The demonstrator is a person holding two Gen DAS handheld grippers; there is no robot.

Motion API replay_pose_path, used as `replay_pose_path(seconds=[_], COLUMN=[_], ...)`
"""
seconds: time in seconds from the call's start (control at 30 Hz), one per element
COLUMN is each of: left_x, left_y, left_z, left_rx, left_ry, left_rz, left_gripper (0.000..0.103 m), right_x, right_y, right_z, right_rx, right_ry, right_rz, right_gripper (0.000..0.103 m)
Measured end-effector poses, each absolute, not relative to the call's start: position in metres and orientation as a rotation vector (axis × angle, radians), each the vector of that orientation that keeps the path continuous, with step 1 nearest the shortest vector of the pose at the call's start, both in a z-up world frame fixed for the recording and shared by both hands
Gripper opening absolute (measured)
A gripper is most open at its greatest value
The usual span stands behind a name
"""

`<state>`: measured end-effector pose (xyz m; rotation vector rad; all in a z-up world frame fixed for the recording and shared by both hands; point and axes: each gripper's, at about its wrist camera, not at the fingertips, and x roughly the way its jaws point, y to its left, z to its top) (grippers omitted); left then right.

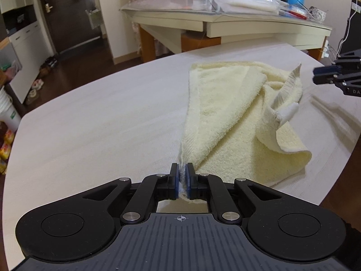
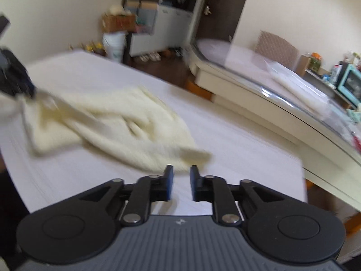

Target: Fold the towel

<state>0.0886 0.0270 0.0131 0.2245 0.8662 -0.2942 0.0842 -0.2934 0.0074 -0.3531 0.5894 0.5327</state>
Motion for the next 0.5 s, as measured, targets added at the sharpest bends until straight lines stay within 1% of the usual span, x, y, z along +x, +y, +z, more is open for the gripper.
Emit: replay_pose_path(seconds=[0.13,0.17,0.2,0.23,0.3,0.37,0.5], left_x=[0.070,0.066,0.063,0.061,0.061,0.064,0.080], left_y=[0.033,0.035,0.039,0.043,0.052,0.056,0.053], left_z=[0.014,0.015,0.016,0.019,0.026,0.035,0.047], left_rx=[0.183,0.173,0.157,0.140,0.122,0.135,0.175], left_ry=[0.880,0.884,0.889,0.890,0.879,0.857,0.814], left_rz=[-0.280,-0.281,-0.289,-0.295,-0.290,-0.281,-0.291], left_gripper=[0.007,0.008,0.012,0.013,0.019,0.023,0.025], right_x=[0.101,0.104,0.108,0.110,0.114,0.111,0.090], right_y=[-0.265,-0.259,-0.252,-0.243,-0.231,-0.221,-0.236], right_z=[0.004,0.003,0.002,0.001,-0.001,-0.004,-0.004], right_rx=[-0.331,-0.322,-0.313,-0.316,-0.319,-0.360,-0.432], right_ry=[0.594,0.601,0.608,0.614,0.626,0.656,0.694], right_rz=[0.595,0.618,0.642,0.670,0.711,0.750,0.733], right_gripper=[0.019,0.019,0.021,0.022,0.022,0.021,0.021])
